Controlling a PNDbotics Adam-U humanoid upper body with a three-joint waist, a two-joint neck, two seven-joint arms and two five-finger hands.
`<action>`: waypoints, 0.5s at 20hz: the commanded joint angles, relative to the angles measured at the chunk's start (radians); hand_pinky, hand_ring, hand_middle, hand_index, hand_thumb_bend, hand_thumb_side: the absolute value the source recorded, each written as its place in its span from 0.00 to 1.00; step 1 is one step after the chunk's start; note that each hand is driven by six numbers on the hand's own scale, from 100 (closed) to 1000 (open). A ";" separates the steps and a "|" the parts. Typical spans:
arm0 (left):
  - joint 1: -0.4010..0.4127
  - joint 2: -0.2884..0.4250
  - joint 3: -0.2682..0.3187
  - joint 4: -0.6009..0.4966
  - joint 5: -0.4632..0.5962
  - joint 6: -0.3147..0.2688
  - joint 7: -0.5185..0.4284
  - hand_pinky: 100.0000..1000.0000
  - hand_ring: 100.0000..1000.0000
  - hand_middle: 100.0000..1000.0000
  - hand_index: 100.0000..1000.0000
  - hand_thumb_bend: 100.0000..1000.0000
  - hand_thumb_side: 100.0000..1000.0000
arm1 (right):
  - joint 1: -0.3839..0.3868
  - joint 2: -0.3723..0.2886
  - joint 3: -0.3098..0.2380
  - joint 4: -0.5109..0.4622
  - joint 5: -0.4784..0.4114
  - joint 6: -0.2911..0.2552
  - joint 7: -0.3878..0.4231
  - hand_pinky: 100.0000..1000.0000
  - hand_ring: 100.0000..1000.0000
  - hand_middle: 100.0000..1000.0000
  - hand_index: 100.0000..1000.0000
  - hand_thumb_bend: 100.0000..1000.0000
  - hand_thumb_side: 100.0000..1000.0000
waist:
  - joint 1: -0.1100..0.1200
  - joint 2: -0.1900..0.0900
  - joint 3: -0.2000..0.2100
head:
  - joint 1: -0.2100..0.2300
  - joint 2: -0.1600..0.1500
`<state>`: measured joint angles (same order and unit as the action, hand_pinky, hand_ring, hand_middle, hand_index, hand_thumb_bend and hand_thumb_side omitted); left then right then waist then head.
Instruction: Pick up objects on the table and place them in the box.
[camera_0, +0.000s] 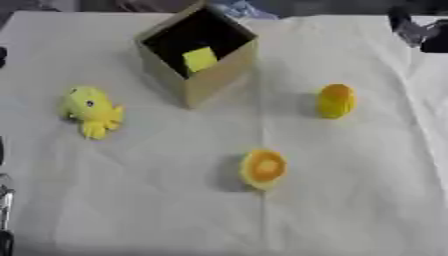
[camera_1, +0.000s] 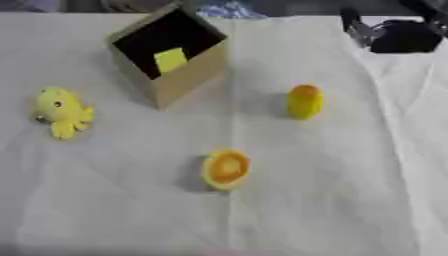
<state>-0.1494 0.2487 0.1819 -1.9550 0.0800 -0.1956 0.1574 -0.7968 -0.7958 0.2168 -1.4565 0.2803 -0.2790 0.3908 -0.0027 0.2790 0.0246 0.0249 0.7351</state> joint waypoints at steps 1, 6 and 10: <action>-0.011 0.049 -0.002 -0.009 -0.001 -0.009 -0.002 0.86 0.74 0.68 0.82 0.11 0.82 | -0.047 -0.059 0.018 0.043 0.021 -0.039 0.046 0.89 0.88 0.74 0.86 0.00 0.44 | -0.001 -0.012 -0.002 | 0.001 0.008; -0.018 0.077 -0.006 -0.004 -0.005 -0.016 -0.003 0.86 0.74 0.68 0.82 0.11 0.82 | -0.101 -0.092 0.069 0.102 0.045 -0.103 0.103 0.89 0.89 0.76 0.86 0.00 0.47 | 0.000 -0.001 -0.008 | 0.004 0.020; -0.017 0.094 -0.007 0.001 -0.007 -0.020 -0.005 0.86 0.74 0.68 0.82 0.10 0.82 | -0.143 -0.110 0.120 0.139 0.058 -0.158 0.154 0.89 0.89 0.77 0.86 0.00 0.50 | -0.003 0.006 -0.018 | 0.015 0.012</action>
<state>-0.1577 0.3116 0.1741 -1.9460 0.0766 -0.2095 0.1531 -0.9175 -0.8618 0.3337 -1.3237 0.3308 -0.4188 0.5322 -0.0041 0.3003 0.0060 0.0343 0.7483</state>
